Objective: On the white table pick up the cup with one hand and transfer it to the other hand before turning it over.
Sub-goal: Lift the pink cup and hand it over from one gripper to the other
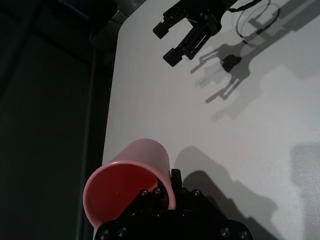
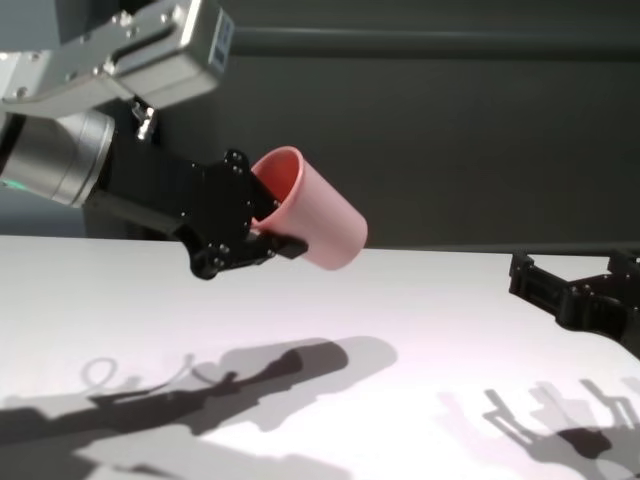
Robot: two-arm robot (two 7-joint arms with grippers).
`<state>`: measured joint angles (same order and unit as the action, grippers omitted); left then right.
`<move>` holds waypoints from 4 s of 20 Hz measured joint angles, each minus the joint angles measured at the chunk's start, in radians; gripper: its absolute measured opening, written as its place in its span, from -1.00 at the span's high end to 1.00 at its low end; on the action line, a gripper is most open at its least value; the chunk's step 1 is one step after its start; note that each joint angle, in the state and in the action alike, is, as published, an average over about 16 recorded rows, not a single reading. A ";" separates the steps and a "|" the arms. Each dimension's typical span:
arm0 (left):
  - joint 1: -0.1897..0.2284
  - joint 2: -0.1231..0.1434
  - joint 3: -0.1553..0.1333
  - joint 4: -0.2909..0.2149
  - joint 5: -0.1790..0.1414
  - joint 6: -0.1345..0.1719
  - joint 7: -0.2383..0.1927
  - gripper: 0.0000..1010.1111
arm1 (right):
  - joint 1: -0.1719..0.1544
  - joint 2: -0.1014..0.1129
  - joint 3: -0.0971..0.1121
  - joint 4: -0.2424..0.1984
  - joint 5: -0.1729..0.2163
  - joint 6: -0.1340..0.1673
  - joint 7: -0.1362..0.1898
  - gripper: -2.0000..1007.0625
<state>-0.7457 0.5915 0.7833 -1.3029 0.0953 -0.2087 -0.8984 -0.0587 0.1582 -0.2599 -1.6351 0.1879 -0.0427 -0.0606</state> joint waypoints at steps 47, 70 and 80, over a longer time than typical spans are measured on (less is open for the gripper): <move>0.004 -0.354 -0.197 0.347 -0.706 -0.060 -0.071 0.90 | 0.000 0.000 0.000 0.000 0.000 0.000 0.000 -0.99; 0.003 -0.382 -0.206 0.379 -0.732 -0.053 -0.069 0.90 | 0.001 -0.001 0.000 0.000 -0.001 0.000 0.002 -0.99; 0.003 -0.381 -0.205 0.377 -0.729 -0.054 -0.069 0.90 | 0.015 -0.017 0.010 -0.020 0.015 -0.003 0.050 -0.99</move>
<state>-0.7426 0.2108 0.5783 -0.9258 -0.6334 -0.2626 -0.9675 -0.0439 0.1409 -0.2500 -1.6548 0.2027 -0.0460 -0.0107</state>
